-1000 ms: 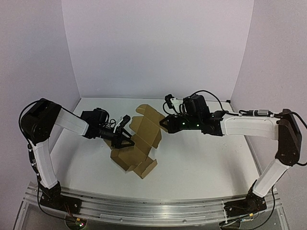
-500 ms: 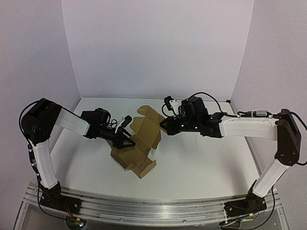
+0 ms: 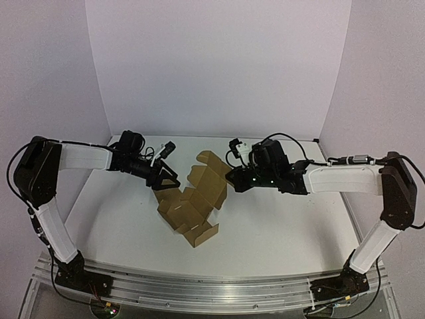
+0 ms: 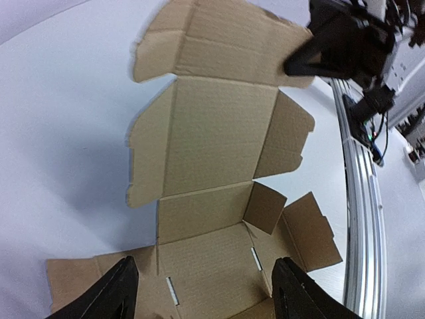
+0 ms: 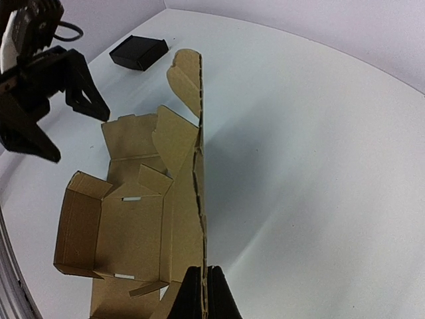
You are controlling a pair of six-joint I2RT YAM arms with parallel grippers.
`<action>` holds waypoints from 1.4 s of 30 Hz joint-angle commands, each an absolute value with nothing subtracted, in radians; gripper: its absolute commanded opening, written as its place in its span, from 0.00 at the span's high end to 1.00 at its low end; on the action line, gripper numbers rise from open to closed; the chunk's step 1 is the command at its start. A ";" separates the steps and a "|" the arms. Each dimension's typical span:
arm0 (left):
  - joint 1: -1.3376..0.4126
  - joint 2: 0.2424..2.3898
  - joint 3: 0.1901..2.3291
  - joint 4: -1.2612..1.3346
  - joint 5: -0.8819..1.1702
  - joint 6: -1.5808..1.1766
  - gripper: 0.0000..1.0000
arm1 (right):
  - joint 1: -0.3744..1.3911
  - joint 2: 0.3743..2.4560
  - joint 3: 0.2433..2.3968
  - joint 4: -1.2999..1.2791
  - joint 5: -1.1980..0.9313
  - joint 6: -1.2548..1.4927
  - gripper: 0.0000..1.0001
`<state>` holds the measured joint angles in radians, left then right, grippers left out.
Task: Fold the paper box
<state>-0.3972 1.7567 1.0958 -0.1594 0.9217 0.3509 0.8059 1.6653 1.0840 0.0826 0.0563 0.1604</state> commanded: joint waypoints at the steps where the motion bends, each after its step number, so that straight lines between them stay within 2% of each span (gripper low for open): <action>1: -0.313 1.677 1.158 -0.242 0.723 0.181 0.32 | 0.809 1.662 1.114 0.086 0.047 0.107 1.00; 5: -0.275 1.727 1.188 -0.307 0.476 0.134 0.35 | 0.822 1.673 1.169 0.037 0.070 0.052 1.00; 9: -0.219 1.802 1.207 -0.331 0.458 0.045 0.39 | 0.844 1.680 1.195 0.013 0.109 -0.008 1.00; 12: -0.156 1.865 1.239 -0.308 0.495 -0.041 0.47 | 0.847 1.678 1.204 0.005 0.111 -0.044 1.00; 16: -0.159 1.958 1.268 -0.307 0.557 -0.057 0.53 | 0.848 1.688 1.217 0.003 0.077 -0.051 1.00; 23: -0.241 2.104 1.338 -0.360 0.654 -0.068 0.53 | 0.857 1.725 1.242 0.000 0.087 -0.055 1.00; 35: -0.278 1.995 1.236 -0.418 0.837 -0.077 0.54 | 0.895 1.719 1.297 -0.038 0.165 -0.091 1.00; 42: -0.303 1.928 1.185 -0.458 0.905 -0.044 0.49 | 0.919 1.691 1.301 -0.038 0.129 -0.053 1.00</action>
<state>-0.2837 2.0084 1.2105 -0.4176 0.8347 -0.0716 0.9017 1.7381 1.2663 -0.0488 0.1381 -0.0803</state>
